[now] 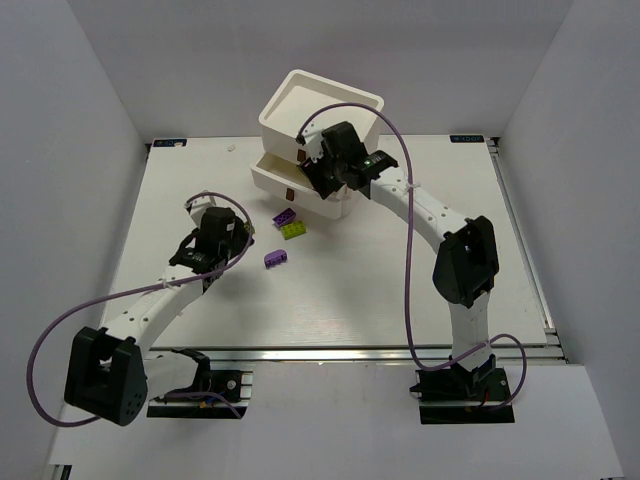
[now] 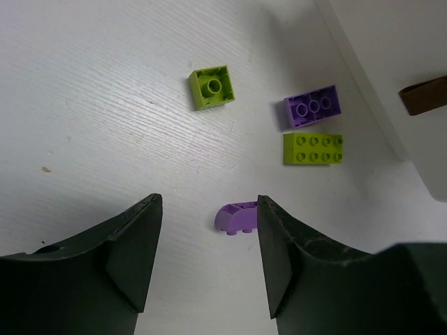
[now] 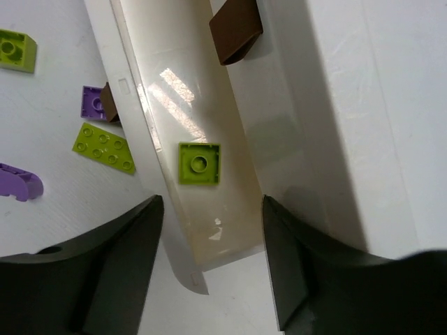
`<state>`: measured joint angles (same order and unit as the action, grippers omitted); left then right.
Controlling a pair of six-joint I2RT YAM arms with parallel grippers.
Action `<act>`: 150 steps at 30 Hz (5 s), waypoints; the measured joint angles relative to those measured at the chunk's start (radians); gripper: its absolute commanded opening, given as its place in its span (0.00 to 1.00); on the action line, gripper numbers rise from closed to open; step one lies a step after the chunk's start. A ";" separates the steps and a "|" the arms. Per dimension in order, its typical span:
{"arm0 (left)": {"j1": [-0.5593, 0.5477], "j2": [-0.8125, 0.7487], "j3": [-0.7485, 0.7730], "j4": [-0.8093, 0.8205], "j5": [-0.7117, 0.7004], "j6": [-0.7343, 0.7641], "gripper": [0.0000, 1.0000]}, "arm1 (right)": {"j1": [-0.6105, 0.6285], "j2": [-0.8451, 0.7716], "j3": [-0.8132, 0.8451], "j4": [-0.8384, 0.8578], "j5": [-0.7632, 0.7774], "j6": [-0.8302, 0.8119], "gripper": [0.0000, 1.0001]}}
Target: Sort the legos into containers by color
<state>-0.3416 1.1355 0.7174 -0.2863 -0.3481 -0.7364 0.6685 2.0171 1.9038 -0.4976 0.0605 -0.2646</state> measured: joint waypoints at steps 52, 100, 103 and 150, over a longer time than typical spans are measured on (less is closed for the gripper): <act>0.119 0.617 0.519 -0.070 0.181 0.144 0.72 | -0.093 -0.418 -0.395 0.168 -0.405 -0.031 0.72; 0.108 0.370 0.354 0.268 0.448 -0.011 0.02 | -0.118 -0.412 -0.443 0.179 -0.439 -0.060 0.11; 0.106 0.412 0.364 0.325 0.486 -0.063 0.03 | -0.118 -0.412 -0.444 0.178 -0.445 -0.061 0.10; 0.136 -0.328 -0.016 0.008 0.276 -0.031 0.70 | 0.080 0.060 -0.246 -0.090 -0.569 -0.990 0.74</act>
<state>-0.2054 0.8074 0.7013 -0.2787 -0.0719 -0.7673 0.7486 2.0773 1.6573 -0.5877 -0.5083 -1.2541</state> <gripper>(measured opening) 0.700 0.733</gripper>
